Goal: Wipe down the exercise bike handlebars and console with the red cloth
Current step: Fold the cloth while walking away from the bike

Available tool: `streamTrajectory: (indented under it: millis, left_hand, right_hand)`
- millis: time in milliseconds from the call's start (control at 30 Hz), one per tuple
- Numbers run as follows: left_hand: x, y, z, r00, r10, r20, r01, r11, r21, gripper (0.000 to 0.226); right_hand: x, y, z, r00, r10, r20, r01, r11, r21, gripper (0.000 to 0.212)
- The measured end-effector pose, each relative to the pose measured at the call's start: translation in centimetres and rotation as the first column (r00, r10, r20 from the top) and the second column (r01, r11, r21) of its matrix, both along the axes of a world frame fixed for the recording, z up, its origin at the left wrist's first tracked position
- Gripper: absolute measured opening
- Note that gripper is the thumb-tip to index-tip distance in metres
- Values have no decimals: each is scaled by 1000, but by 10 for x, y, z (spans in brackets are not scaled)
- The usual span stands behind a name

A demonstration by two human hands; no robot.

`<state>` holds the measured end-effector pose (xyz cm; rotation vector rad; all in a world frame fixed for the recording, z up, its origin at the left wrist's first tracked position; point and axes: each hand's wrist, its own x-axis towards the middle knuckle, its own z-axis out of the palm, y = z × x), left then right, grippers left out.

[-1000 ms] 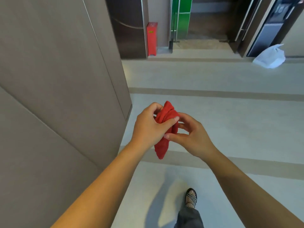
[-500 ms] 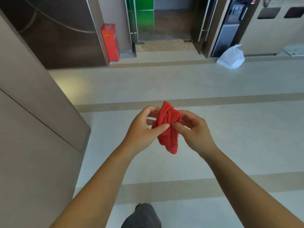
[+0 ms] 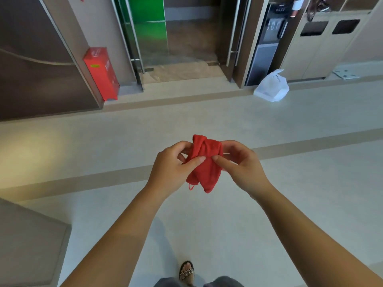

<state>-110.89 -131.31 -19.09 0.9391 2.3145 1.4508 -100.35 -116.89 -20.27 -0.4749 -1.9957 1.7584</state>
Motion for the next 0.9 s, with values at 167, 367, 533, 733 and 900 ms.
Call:
streamTrajectory:
  millis: [167, 367, 533, 733, 900]
  left_hand:
    - [-82, 123, 4, 997, -65, -47, 66, 997, 27, 18]
    - [-178, 294, 5, 993, -115, -28, 118, 988, 101, 14]
    - [-246, 438, 11, 993, -117, -4, 117, 986, 121, 13]
    - [-323, 584, 12, 984, -180, -1, 179, 980, 89, 22]
    - [-399, 693, -4, 954, -252, 163, 245, 968, 57, 49]
  right_hand:
    - [-79, 111, -6, 996, -84, -8, 83, 995, -51, 15]
    - [-176, 271, -11, 992, -110, -65, 105, 991, -77, 18]
    - [-245, 415, -2, 996, -81, -34, 81, 997, 16, 36]
    - [-321, 556, -1, 980, -196, -15, 196, 971, 139, 21]
    - [-384, 671, -13, 976, -218, 3, 214, 961, 173, 20]
